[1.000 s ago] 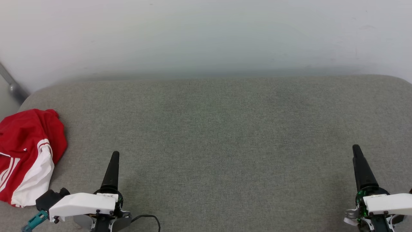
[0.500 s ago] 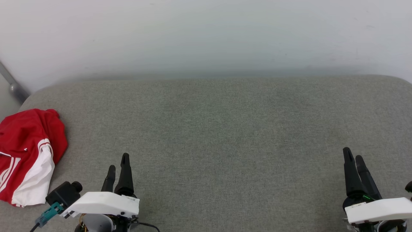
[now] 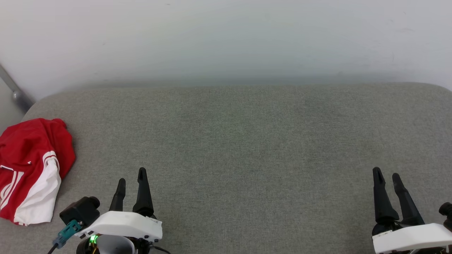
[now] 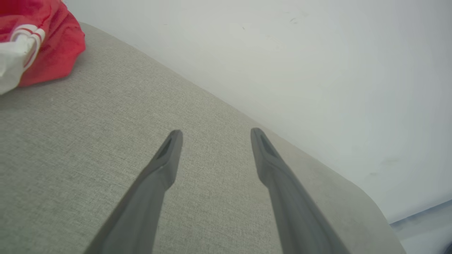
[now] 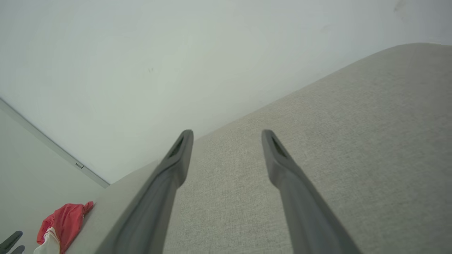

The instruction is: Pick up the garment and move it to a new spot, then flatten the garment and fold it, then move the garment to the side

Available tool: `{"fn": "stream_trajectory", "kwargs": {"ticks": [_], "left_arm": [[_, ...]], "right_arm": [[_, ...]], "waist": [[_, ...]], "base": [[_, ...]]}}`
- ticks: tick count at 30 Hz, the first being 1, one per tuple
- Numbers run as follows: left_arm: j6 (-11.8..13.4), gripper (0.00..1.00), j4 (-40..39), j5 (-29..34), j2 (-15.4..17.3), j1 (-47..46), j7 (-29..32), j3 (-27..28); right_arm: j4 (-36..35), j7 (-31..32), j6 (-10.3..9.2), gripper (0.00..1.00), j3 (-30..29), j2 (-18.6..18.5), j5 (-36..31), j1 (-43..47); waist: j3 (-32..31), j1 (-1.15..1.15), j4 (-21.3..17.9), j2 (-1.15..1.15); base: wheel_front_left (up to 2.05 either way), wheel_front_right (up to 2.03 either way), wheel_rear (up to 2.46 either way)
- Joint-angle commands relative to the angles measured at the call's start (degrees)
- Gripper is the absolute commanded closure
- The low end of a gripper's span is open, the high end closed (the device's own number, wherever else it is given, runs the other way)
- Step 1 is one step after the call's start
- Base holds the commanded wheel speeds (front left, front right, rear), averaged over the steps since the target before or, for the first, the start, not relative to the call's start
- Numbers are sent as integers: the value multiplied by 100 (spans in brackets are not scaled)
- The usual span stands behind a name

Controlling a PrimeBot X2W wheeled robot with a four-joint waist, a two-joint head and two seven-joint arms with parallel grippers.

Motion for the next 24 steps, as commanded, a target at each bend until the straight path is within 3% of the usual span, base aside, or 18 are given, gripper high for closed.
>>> {"fn": "stream_trajectory", "kwargs": {"ticks": [1, 24], "left_arm": [[45, 0, -95, 211, 13, 20, -61, -39], [225, 0, -259, 1654, 28, 119, -407, -347]], "right_arm": [[-114, -67, -1, 0, 7, -1, -213, 12], [-511, -416, -1, 0, 57, 2, -1581, 218]], "waist": [[2, -1, 1, 0], [42, -1, 27, 0]], "base": [[0, 0, 0], [0, 0, 0]]}}
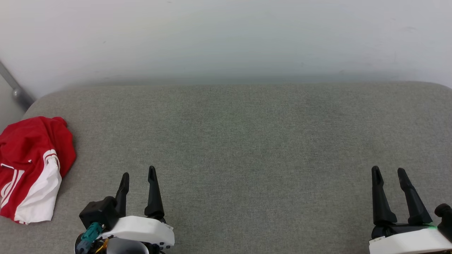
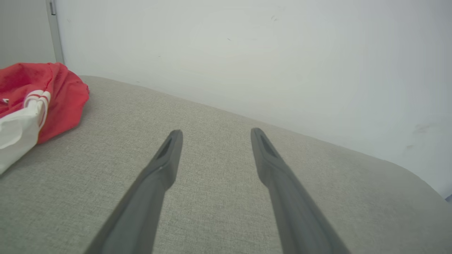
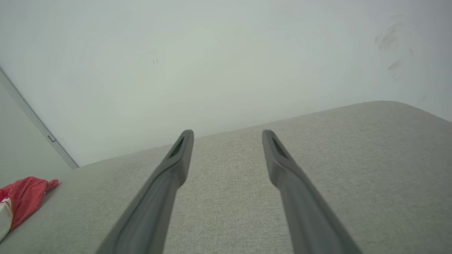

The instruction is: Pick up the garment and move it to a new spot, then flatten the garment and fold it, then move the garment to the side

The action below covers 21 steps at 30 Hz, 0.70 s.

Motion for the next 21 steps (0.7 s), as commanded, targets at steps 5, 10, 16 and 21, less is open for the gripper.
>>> {"fn": "stream_trajectory", "kwargs": {"ticks": [5, 10, 16, 21], "left_arm": [[40, 0, -61, 374, 16, 33, -110, -65], [51, 0, -50, 611, 14, 58, -174, -109], [46, 0, -27, 865, 11, 83, -253, -144], [42, 0, -9, 1037, 8, 116, -315, -166]], "right_arm": [[-152, -112, -1, 0, 11, 3, -393, 47], [-211, -180, -1, 0, 21, 3, -619, 97], [-271, -254, -1, 0, 35, 4, -866, 166], [-305, -316, -1, 0, 41, 5, -1056, 186]], "waist": [[5, 0, 5, 0], [5, 0, 14, 0], [1, 0, 24, 0], [6, 0, 26, 0]], "base": [[0, 0, 0], [0, 0, 0], [0, 0, 0], [0, 0, 0]]}}
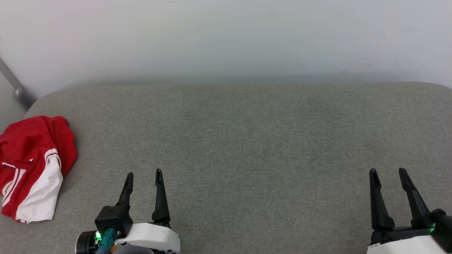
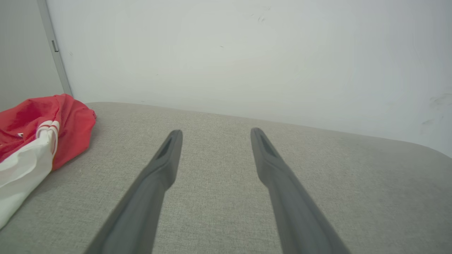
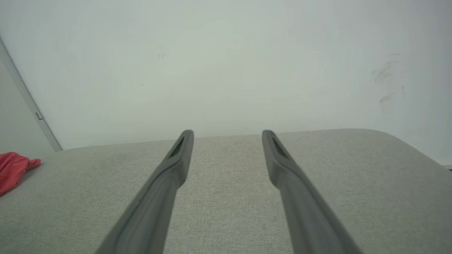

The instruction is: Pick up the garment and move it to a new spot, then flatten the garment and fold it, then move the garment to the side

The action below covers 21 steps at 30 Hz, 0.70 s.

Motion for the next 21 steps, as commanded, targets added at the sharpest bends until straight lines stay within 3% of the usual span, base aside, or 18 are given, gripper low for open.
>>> {"fn": "stream_trajectory", "kwargs": {"ticks": [1, 21], "left_arm": [[-1, 0, -15, 132, 8, 26, -64, -6], [114, 0, 28, 751, 8, 113, -263, -183]], "right_arm": [[-72, -65, -1, 0, 3, 5, -148, 28], [-152, -266, -2, 0, 43, 8, -326, 189]], "waist": [[2, 0, -2, 0], [8, 0, 13, 0]], "base": [[0, 0, 0], [0, 0, 0]]}}
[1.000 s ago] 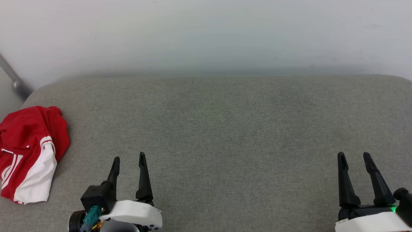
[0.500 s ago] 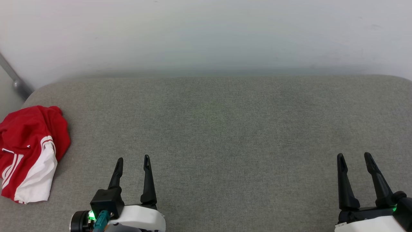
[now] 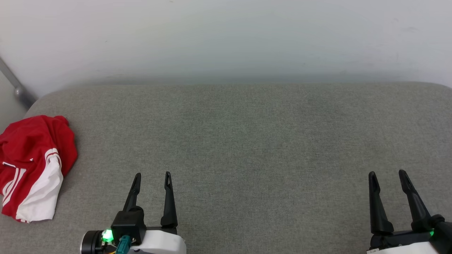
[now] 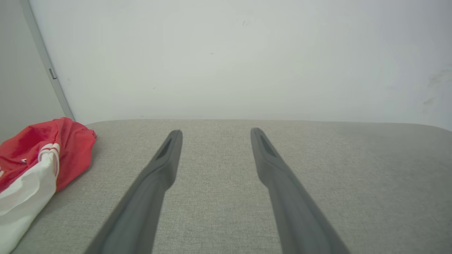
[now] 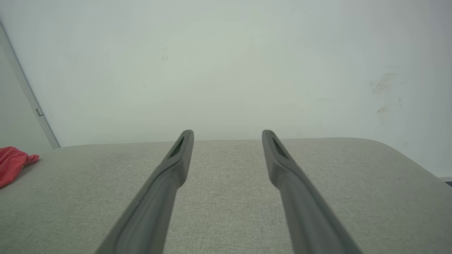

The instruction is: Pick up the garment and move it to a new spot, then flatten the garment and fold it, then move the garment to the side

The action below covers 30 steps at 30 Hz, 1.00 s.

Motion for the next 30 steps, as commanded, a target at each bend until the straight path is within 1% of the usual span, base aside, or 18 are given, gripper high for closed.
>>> {"fn": "stream_trajectory", "kwargs": {"ticks": [1, 3, 10, 30], "left_arm": [[21, 0, 9, 96, 8, 41, -36, -14], [41, 0, 18, 147, 8, 43, -63, -30], [47, 0, 67, 16, 8, 52, -50, -32], [80, 0, 146, -133, 8, -1, -50, -18]], "right_arm": [[-50, -47, -2, 0, 17, 9, -82, 65], [-51, -65, -2, 0, 40, 9, -111, 89], [56, -53, -2, 0, 60, 9, 85, 102], [200, -53, -2, 0, 62, 9, 312, 81]], "waist": [[3, 0, 8, 0], [7, 0, 17, 0], [15, 0, 27, 0], [79, 0, 41, 0]], "base": [[0, 0, 0], [0, 0, 0], [0, 0, 0], [0, 0, 0]]}}
